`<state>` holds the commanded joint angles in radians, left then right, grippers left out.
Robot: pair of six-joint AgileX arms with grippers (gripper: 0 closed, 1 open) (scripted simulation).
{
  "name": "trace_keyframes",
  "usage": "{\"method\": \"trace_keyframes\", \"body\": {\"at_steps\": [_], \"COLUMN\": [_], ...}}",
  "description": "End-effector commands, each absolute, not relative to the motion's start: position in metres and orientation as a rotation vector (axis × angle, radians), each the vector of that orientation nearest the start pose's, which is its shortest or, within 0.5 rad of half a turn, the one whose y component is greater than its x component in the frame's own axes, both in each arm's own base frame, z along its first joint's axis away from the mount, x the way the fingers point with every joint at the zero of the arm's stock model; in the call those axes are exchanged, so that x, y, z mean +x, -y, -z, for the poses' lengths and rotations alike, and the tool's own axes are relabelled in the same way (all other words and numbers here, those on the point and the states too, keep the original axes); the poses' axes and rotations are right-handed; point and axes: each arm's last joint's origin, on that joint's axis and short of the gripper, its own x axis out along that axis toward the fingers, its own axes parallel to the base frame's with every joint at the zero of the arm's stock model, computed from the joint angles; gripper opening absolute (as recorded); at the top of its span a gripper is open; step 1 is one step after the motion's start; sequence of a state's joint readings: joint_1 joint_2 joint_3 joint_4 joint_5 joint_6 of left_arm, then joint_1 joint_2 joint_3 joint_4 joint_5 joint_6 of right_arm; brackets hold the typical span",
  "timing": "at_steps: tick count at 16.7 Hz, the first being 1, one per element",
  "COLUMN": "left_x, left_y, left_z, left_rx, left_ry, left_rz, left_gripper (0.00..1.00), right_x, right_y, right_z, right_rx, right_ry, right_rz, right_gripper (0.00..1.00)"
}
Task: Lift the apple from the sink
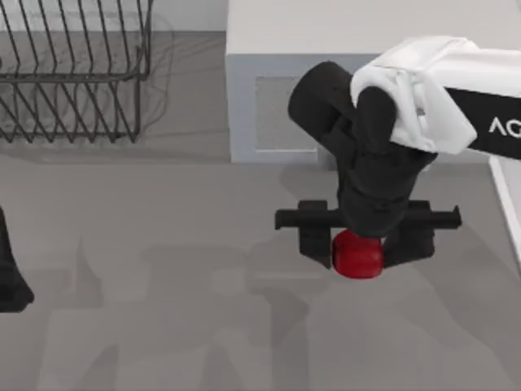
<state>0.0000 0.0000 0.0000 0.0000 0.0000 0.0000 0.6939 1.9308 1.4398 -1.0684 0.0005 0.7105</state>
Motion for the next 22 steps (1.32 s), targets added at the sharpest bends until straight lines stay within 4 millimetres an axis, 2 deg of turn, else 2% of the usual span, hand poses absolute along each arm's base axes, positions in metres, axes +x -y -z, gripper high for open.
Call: {"method": "trace_keyframes", "body": {"at_steps": [3,7,20,22], "left_x": [0.106,0.106,0.106,0.106], "left_y": [0.001,0.001,0.001,0.001], "left_z": [-0.160,-0.160,-0.160,-0.160], "left_rx": [0.000,0.000,0.000,0.000], "left_ry": [0.000,0.000,0.000,0.000], "left_rz": [0.000,0.000,0.000,0.000], "left_gripper": [1.00,1.00,1.00,1.00], "right_x": [0.274,0.274,0.274,0.274], "right_y": [-0.233,-0.233,-0.233,-0.233], "right_z": [-0.162,-0.160,-0.160,-0.160], "right_rx": [0.008,0.008,0.008,0.008], "right_ry": [-1.570,-1.571,-1.571,-1.571], "right_rz": [0.007,0.008,0.008,0.008], "right_gripper": [0.00,0.00,0.98,1.00]}}
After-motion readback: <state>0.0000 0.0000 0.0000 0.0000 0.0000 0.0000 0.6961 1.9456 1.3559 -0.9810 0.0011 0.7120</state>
